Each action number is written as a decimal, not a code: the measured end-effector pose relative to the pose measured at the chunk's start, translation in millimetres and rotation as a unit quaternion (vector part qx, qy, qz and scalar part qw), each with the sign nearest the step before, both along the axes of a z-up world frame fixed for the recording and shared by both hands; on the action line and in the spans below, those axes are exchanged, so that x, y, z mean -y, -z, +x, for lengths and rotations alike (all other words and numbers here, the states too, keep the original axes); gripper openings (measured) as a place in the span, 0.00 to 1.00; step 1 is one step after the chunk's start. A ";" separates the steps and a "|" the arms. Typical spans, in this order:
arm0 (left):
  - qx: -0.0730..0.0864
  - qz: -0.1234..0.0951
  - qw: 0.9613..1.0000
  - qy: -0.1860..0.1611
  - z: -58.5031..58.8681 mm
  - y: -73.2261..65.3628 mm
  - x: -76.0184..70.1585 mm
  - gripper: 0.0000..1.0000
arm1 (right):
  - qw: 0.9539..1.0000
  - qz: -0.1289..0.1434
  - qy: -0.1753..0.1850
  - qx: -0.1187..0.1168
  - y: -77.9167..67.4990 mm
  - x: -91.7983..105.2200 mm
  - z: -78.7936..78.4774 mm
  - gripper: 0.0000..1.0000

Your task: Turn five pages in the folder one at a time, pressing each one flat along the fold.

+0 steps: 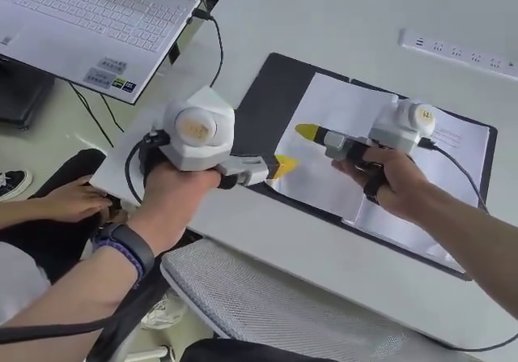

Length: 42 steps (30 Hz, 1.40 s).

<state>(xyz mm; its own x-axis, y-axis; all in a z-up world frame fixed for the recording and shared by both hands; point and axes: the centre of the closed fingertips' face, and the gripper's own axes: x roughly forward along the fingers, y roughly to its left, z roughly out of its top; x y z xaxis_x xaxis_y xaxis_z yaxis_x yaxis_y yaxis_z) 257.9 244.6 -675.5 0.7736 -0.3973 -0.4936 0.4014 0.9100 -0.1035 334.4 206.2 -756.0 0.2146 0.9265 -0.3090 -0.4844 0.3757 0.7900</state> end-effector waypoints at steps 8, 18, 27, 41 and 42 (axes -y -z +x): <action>-0.003 -0.004 1.000 0.005 1.8 2.3 7.2 0.77 | 1.000 -0.006 0.005 0.022 -24.4 17.5 -9.8 0.28; -0.013 -0.011 1.000 0.013 3.4 10.0 18.6 0.75 | 0.997 -0.019 0.012 0.075 -57.1 46.0 -3.8 0.32; -0.020 -0.010 0.999 0.026 6.5 19.3 32.9 0.70 | 0.991 -0.039 0.014 0.124 -76.1 74.5 9.2 0.34; -0.042 -0.007 0.998 0.050 13.6 44.3 53.8 0.58 | 0.984 -0.075 0.014 0.160 -75.7 110.4 12.1 0.34; -0.044 -0.008 0.998 0.051 13.8 47.1 54.9 0.57 | 0.984 -0.076 0.012 0.162 -75.6 111.3 11.4 0.34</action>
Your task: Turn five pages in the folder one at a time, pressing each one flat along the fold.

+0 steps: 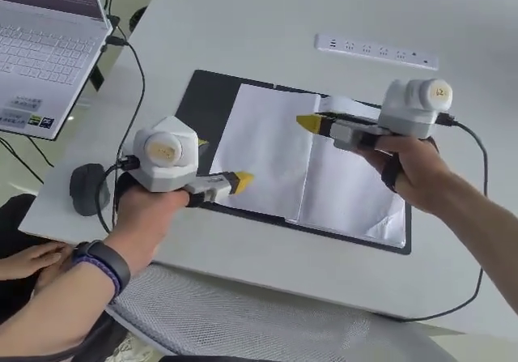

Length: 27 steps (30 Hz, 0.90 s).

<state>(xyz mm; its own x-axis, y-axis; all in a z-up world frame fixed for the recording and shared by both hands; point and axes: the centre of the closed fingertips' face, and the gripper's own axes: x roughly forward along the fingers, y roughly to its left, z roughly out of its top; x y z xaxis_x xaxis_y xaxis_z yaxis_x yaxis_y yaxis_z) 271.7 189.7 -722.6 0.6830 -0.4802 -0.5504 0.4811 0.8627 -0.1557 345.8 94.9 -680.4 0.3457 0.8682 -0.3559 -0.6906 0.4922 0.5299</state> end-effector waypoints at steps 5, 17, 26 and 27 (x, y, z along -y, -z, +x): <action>-0.010 -0.008 1.000 0.005 -0.9 14.2 2.7 0.47 | 1.000 -0.002 0.001 0.001 2.0 5.9 -2.9 0.35; -0.074 0.027 0.997 -0.001 -17.0 66.4 -9.6 0.23 | 1.000 0.001 0.003 -0.011 12.7 7.3 -8.7 0.34; -0.099 0.039 0.994 -0.014 -21.9 84.4 -15.7 0.14 | 1.000 0.002 0.002 -0.025 25.1 4.1 -12.3 0.32; -0.100 0.047 0.994 -0.018 -22.6 85.0 -18.3 0.11 | 1.000 0.002 0.001 -0.026 27.0 3.9 -12.7 0.32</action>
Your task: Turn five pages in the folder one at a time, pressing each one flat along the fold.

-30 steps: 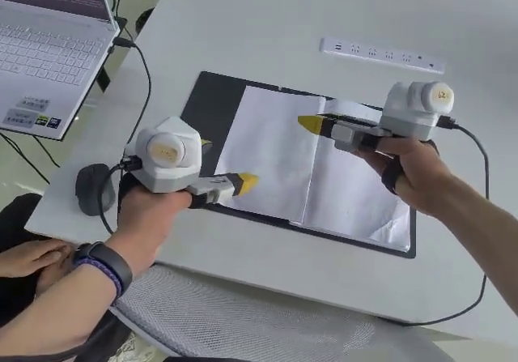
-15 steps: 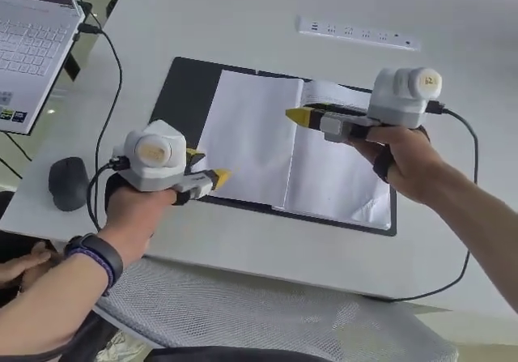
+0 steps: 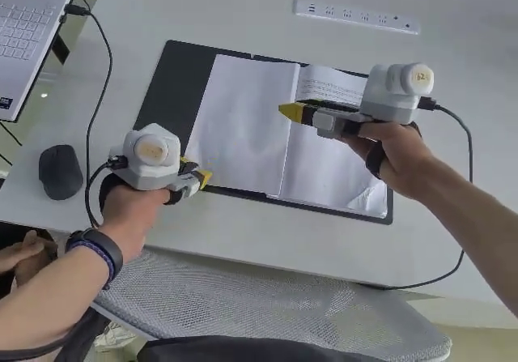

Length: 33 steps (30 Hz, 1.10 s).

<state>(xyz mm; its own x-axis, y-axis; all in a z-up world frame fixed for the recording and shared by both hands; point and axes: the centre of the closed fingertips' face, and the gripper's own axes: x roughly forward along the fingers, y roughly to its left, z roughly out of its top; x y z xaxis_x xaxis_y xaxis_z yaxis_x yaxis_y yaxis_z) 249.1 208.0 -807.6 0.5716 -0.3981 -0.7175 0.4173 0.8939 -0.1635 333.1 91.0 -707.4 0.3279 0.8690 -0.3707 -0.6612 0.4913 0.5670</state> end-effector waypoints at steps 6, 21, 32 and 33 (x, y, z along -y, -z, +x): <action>0.005 0.007 1.000 -0.003 2.3 -1.2 -2.2 0.06 | 1.000 0.001 -0.002 -0.009 8.4 -2.0 -0.6 0.32; 0.009 0.006 1.000 -0.023 7.3 1.3 -7.7 0.00 | 1.000 0.001 -0.005 -0.030 29.6 -5.9 12.6 0.26; 0.005 0.008 1.000 -0.027 9.0 3.4 -8.0 0.00 | 0.998 0.000 0.001 -0.057 57.4 -10.9 31.5 0.21; 0.005 0.009 1.000 -0.025 9.1 3.5 -7.9 0.00 | 0.998 0.002 0.002 -0.060 59.7 -10.4 33.4 0.19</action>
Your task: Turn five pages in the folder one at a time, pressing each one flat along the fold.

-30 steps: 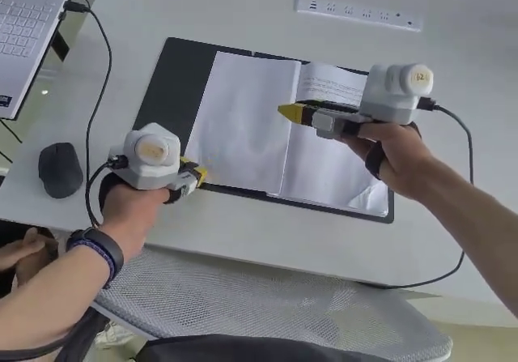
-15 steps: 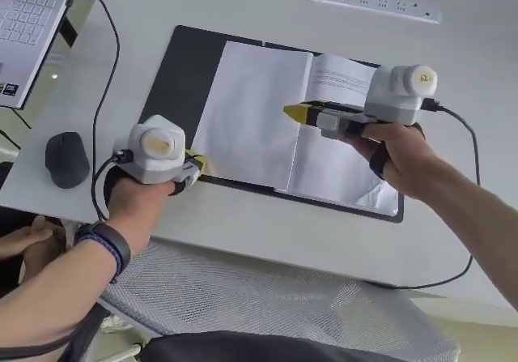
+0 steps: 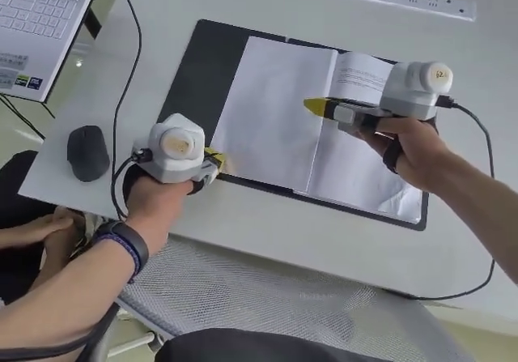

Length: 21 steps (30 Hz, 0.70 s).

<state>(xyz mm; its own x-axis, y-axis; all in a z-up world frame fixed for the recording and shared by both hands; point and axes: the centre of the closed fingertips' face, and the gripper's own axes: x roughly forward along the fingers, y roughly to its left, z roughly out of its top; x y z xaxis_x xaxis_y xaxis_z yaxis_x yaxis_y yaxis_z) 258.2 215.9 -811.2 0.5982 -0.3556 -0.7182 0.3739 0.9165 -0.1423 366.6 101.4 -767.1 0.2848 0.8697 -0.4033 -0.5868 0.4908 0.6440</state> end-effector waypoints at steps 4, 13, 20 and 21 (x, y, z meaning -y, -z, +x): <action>-0.002 0.004 1.000 0.010 0.6 0.3 0.1 0.00 | 1.000 0.006 0.000 -0.006 3.3 0.5 3.7 0.13; -0.003 -0.001 1.000 0.006 0.7 -0.8 -0.2 0.00 | 1.000 0.021 0.008 -0.013 14.1 3.3 12.5 0.04; -0.004 -0.003 1.000 0.006 -0.4 -3.6 0.4 0.00 | 0.999 0.032 0.014 -0.032 24.2 8.1 10.6 0.00; -0.004 -0.003 1.000 0.006 -0.4 -3.8 0.4 0.00 | 0.999 0.036 0.015 -0.033 24.0 8.1 10.8 0.00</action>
<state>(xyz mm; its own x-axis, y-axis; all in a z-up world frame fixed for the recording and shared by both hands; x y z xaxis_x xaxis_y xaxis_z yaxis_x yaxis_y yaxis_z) 257.7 215.4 -807.4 0.5870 -0.3677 -0.7212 0.3845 0.9106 -0.1514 377.4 93.3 -791.1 0.2857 0.8883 -0.3596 -0.5274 0.4591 0.7149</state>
